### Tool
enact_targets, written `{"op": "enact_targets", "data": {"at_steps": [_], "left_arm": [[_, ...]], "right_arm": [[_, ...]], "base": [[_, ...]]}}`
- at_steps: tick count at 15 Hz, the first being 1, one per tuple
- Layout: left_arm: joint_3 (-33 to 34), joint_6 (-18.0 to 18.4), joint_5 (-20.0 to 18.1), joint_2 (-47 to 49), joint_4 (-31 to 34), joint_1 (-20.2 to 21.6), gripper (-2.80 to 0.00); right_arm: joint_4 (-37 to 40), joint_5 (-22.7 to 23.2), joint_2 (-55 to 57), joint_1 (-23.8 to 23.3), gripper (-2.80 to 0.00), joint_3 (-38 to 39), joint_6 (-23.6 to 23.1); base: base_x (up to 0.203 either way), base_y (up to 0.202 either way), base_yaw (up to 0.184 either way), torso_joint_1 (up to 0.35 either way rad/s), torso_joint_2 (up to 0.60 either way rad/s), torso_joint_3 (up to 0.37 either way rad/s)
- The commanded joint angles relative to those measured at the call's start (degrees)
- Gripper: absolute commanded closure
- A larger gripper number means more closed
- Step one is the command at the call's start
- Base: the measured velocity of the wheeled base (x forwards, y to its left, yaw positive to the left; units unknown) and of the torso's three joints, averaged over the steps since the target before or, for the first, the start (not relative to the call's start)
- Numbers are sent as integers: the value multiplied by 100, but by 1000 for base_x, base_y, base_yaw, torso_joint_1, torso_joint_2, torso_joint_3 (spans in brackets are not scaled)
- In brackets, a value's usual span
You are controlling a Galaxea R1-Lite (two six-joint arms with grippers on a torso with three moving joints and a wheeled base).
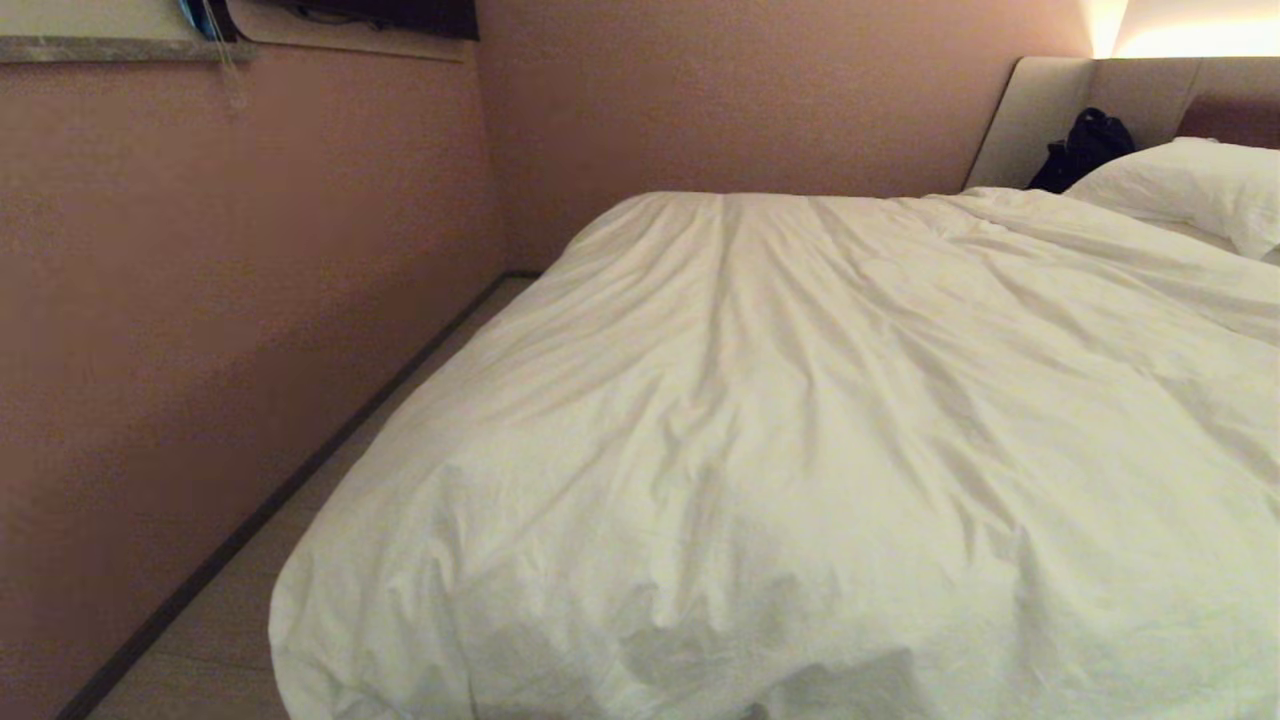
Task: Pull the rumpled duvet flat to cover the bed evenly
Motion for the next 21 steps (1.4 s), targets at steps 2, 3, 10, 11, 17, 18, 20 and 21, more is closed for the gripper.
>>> {"op": "enact_targets", "data": {"at_steps": [2, 3, 10, 11, 17, 18, 20, 21], "left_arm": [[199, 9, 39, -7, 2, 2, 0], [227, 26, 47, -7, 9, 2, 0], [281, -26, 4, -7, 2, 2, 0], [327, -44, -28, -7, 19, 2, 0], [464, -18, -234, -7, 28, 2, 0], [455, -9, -234, -7, 46, 2, 0], [473, -39, -232, -7, 9, 2, 0], [464, -79, -234, -7, 2, 2, 0]], "right_arm": [[-5, -3, 7, 0, 0, 0, -1], [-5, -2, 7, 0, 0, 0, -1], [-5, -1, 7, 0, 0, 0, -1], [-5, -3, 7, 0, 0, 0, -1], [-5, -3, 7, 0, 0, 0, -1], [-5, -3, 7, 0, 0, 0, -1], [-5, -3, 7, 0, 0, 0, -1], [-5, -3, 7, 0, 0, 0, -1]], "base": [[0, 0, 0, 0, 0, 0], [0, 0, 0, 0, 0, 0], [0, 0, 0, 0, 0, 0], [0, 0, 0, 0, 0, 0], [0, 0, 0, 0, 0, 0], [0, 0, 0, 0, 0, 0], [0, 0, 0, 0, 0, 0], [0, 0, 0, 0, 0, 0]]}}
